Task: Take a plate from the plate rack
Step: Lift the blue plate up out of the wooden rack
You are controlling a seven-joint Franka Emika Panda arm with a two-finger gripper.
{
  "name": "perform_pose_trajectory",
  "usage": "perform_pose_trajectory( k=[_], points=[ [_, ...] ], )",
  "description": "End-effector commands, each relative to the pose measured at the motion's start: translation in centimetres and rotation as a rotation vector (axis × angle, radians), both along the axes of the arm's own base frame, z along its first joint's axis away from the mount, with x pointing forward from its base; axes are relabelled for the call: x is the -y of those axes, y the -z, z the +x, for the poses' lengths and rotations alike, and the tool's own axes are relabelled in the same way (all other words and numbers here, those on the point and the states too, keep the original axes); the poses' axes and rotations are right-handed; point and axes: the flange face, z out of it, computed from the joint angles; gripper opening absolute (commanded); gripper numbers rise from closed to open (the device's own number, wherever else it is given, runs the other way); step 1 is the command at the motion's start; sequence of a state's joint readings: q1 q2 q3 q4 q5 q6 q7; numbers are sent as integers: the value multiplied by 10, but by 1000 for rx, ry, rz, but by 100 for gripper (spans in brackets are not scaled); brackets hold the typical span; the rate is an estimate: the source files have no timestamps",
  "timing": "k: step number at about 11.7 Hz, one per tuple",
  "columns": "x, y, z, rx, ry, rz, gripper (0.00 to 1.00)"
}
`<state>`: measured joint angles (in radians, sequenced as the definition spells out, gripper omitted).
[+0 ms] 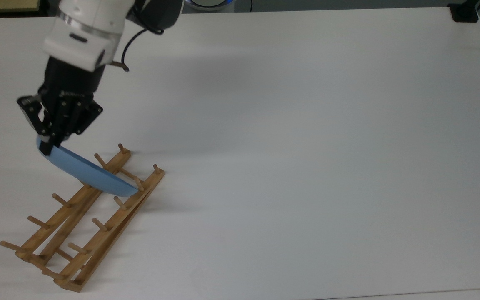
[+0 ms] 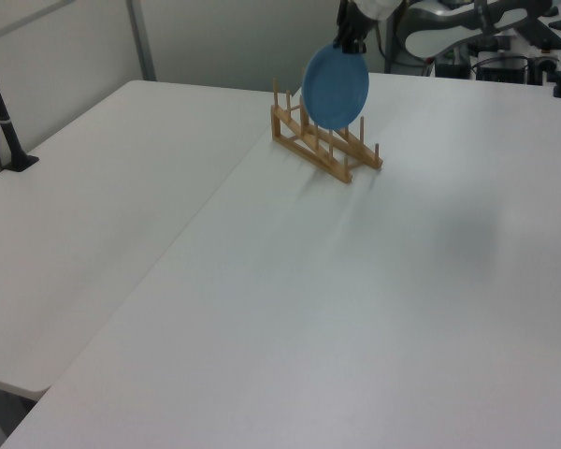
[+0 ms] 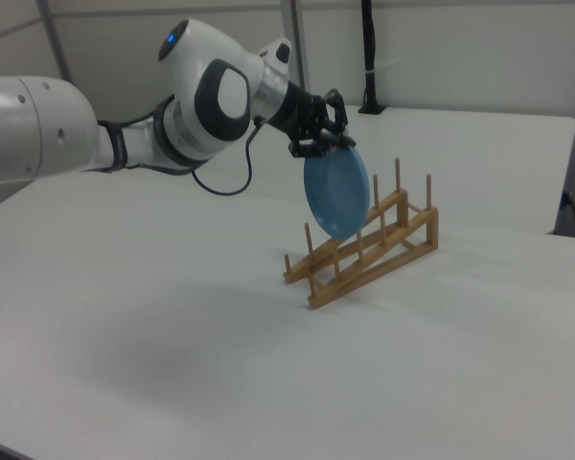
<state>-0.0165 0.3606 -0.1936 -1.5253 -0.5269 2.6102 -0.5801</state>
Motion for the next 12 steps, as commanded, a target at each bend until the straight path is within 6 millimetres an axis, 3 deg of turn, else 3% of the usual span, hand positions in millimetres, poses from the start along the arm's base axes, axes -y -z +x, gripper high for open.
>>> perform_pose_trajectory(
  k=[1,3,8,9,10,12],
  points=[
    [-2,-30,-13,100,71,69,1],
    [-10,-48,-19,175,155,204,1],
    [-63,-27,-26,-16,399,759,1],
    [-73,-17,-29,-79,472,842,1],
    [-97,5,-36,-217,564,913,2],
    [-109,54,-50,-446,719,964,5]
  ],
)
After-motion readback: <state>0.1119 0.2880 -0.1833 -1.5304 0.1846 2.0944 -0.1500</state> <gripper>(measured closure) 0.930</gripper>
